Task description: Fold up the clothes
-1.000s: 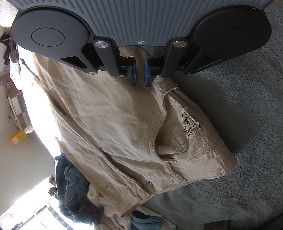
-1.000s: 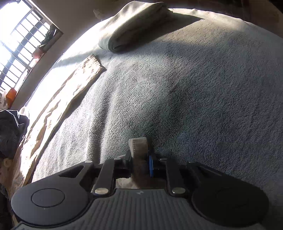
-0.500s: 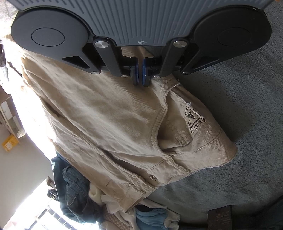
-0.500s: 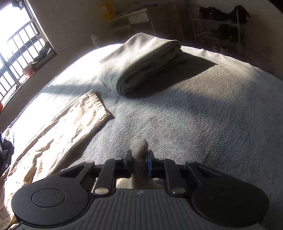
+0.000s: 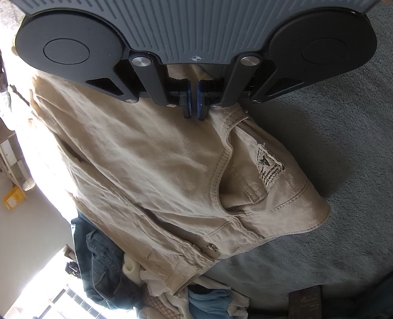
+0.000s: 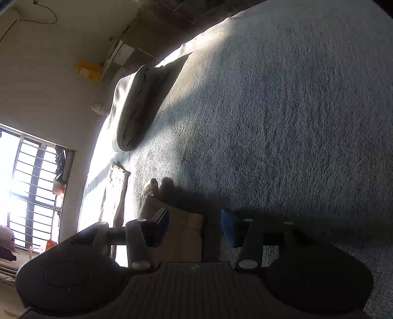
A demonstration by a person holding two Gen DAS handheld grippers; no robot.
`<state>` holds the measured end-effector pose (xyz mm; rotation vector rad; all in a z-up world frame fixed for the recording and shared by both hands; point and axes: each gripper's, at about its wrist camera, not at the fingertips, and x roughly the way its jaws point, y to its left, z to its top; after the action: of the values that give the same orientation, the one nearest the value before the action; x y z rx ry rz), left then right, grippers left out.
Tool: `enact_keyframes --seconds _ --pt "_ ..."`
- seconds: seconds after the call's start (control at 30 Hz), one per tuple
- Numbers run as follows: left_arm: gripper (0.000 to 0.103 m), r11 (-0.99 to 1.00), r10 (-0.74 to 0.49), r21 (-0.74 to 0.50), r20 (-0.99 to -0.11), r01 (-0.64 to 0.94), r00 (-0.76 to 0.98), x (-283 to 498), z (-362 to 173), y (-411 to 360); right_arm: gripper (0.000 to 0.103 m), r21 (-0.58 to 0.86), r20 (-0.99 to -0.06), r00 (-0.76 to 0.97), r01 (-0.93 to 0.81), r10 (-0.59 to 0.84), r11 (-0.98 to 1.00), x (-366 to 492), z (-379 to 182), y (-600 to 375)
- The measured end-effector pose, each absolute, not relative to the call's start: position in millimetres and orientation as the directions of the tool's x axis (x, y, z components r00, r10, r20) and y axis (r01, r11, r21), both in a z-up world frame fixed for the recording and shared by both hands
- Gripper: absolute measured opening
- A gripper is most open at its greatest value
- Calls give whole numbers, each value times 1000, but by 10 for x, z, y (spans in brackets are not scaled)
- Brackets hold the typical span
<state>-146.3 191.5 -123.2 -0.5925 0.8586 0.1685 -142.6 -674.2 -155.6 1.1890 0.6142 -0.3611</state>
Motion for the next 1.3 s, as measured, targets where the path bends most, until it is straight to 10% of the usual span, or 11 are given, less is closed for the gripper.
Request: enact_keyframes --seconds 0.27,0.4,0.53,0.73,0.97,1.3 --pt "5 822 -102 -433 -750 -369 653 -1491 -1225 1925 38 789 -593 798 546 111 282 -1269 -1805 -6578" --pt "5 815 -101 -442 -747 -376 657 -1490 -1237 1932 5 771 -581 813 537 35 343 -1268 -1653 -6474" --pt "5 809 -106 -450 -744 -377 659 -1503 -1238 1949 5 694 -540 834 517 -111 501 -1423 -1219 -6276" --pt "5 804 -112 -457 -744 -380 659 -1485 -1245 1963 9 416 -753 613 725 -239 549 -1338 -1393 -6118" --pt "5 802 -172 -485 -746 -348 643 -1663 -1149 2061 13 458 -647 678 712 -349 532 -1616 -1193 -6074" --pt "10 889 -450 -278 -676 364 583 -1776 -728 1331 17 202 -751 652 81 101 976 -837 -805 -4964"
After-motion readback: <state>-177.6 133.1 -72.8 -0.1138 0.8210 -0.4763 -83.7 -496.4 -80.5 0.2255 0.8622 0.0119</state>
